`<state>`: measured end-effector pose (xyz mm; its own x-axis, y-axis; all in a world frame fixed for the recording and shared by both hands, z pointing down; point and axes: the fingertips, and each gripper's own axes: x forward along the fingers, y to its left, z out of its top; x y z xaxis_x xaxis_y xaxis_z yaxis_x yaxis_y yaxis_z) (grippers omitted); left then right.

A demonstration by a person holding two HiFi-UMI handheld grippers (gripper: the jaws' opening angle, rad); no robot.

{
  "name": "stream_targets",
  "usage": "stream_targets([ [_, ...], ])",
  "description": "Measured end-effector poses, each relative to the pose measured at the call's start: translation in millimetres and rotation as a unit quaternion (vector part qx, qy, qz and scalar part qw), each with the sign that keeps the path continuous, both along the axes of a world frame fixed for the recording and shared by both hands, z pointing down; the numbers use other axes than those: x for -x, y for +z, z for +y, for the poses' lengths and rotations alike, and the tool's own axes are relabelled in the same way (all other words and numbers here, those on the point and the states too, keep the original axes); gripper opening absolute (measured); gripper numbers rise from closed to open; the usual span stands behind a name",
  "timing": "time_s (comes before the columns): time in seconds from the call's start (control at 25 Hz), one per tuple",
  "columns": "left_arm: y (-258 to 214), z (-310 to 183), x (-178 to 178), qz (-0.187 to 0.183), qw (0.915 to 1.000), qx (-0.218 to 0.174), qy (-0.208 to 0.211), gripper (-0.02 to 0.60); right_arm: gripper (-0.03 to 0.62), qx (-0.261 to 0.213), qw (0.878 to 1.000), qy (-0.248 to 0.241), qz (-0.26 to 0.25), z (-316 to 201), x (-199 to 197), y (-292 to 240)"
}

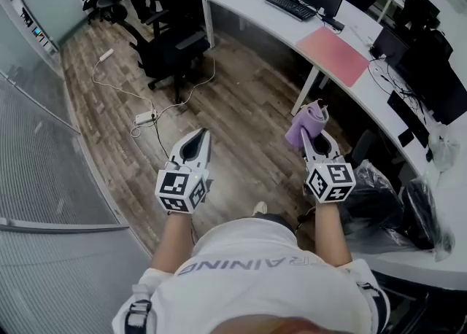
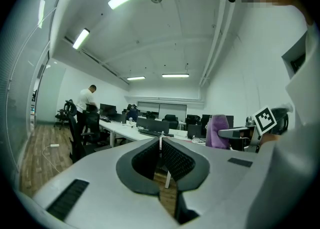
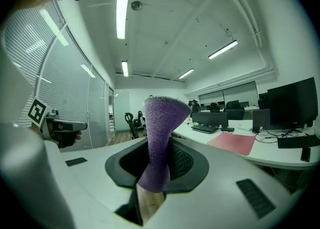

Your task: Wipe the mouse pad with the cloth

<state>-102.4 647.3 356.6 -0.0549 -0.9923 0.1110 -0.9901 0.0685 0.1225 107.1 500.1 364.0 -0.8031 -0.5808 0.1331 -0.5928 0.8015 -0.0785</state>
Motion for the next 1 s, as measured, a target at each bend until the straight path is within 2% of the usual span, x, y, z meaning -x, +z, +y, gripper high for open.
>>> stream_targets([
  [0.36, 2, -118, -44, -0.006, 0.9995, 0.001, 0.032, 0.032, 0.101, 0.003, 1.000, -0.003, -0.004, -106, -25, 0],
  [0.56, 6, -161, -59, -0.016, 0.9986, 0.011, 0.048, 0.032, 0.101, 0.014, 1.000, 0.005, -0.024, -150, -30, 12],
  [0.8, 23, -207, -44, -0.013, 0.9976, 0.038, 0.056, 0.032, 0.101, 0.051, 0.999, 0.010, -0.015, -188, -19, 44],
  [1.0, 28, -258, -22, -0.009, 0.9960, 0.033, 0.083, 0.032, 0.101, 0.052, 0.998, 0.038, -0.011, -230, -5, 48],
])
